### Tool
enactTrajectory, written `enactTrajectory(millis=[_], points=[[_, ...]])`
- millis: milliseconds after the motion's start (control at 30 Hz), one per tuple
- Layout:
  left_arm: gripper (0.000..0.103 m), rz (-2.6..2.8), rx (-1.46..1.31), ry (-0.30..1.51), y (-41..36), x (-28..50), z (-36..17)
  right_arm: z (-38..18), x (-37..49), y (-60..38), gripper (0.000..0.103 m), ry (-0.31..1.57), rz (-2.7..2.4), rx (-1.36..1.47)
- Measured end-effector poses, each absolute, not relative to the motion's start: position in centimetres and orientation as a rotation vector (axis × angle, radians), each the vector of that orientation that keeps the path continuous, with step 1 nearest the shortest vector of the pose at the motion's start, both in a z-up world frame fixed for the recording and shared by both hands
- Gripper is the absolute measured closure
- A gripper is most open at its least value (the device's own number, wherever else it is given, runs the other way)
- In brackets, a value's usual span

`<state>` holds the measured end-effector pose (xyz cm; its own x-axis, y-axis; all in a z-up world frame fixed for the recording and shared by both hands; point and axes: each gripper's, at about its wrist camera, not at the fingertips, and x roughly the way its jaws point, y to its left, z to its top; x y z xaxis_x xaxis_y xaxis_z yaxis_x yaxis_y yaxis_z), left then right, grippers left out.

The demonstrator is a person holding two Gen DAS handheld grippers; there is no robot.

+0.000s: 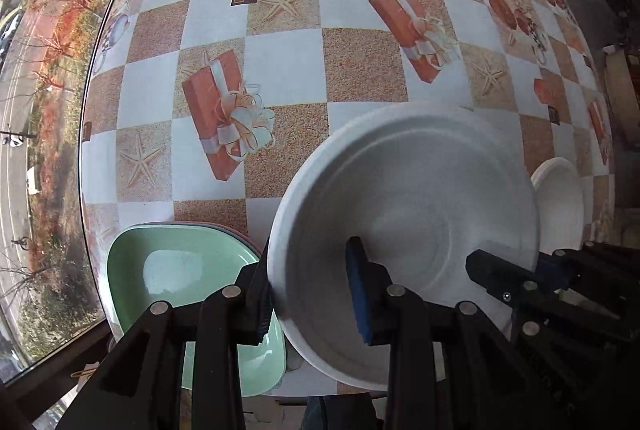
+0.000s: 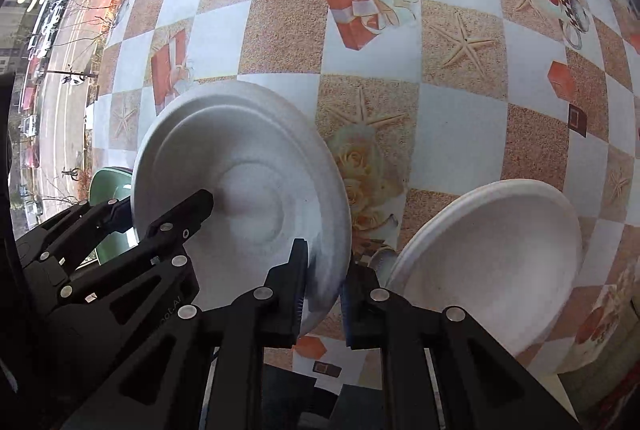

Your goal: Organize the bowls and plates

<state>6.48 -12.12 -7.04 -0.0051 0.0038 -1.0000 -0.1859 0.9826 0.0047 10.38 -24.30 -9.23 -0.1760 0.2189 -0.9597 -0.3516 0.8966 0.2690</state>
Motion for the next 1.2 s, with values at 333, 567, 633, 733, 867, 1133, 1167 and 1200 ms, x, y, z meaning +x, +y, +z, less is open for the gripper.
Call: enactTrajectory(millis=[333, 567, 633, 733, 867, 1133, 1167, 1200], points=[[0.068, -0.047, -0.032, 1.542, -19.7, 8.6, -3.7, -4.8, 8.3, -30.2, 0.087, 1.626, 0.404, -0.009], [0.068, -0.182, 0.091, 1.538, -26.7, 10.7, -4.5, -3.8, 8.4, -36.5, 0.087, 1.605, 0.245, 0.095], [0.063, -0.206, 0.109, 1.54, -27.7, 11.1, -4.9, -4.0, 8.5, -38.2, 0.087, 1.602, 0.211, 0.109], [0.038, -0.162, 0.173, 1.545, -28.0, 11.4, -5.5, -4.7, 9.0, -39.9, 0.087, 1.605, 0.188, 0.153], [0.021, -0.169, 0.137, 1.532, -26.1, 10.9, -4.4, -5.5, 9.5, -41.9, 0.069, 1.633, 0.108, 0.181], [0.0, -0.144, 0.056, 1.554, -21.9, 8.0, -3.8, -5.2, 8.4, -42.9, 0.0, 1.613, 0.047, 0.166], [0.0, -0.147, 0.034, 1.572, -21.6, 7.8, -4.1, -5.2, 8.1, -42.8, 0.0, 1.615, 0.031, 0.167], [0.0, -0.146, 0.018, 1.588, -21.2, 7.6, -4.2, -5.2, 7.6, -42.8, 0.0, 1.616, 0.017, 0.175]])
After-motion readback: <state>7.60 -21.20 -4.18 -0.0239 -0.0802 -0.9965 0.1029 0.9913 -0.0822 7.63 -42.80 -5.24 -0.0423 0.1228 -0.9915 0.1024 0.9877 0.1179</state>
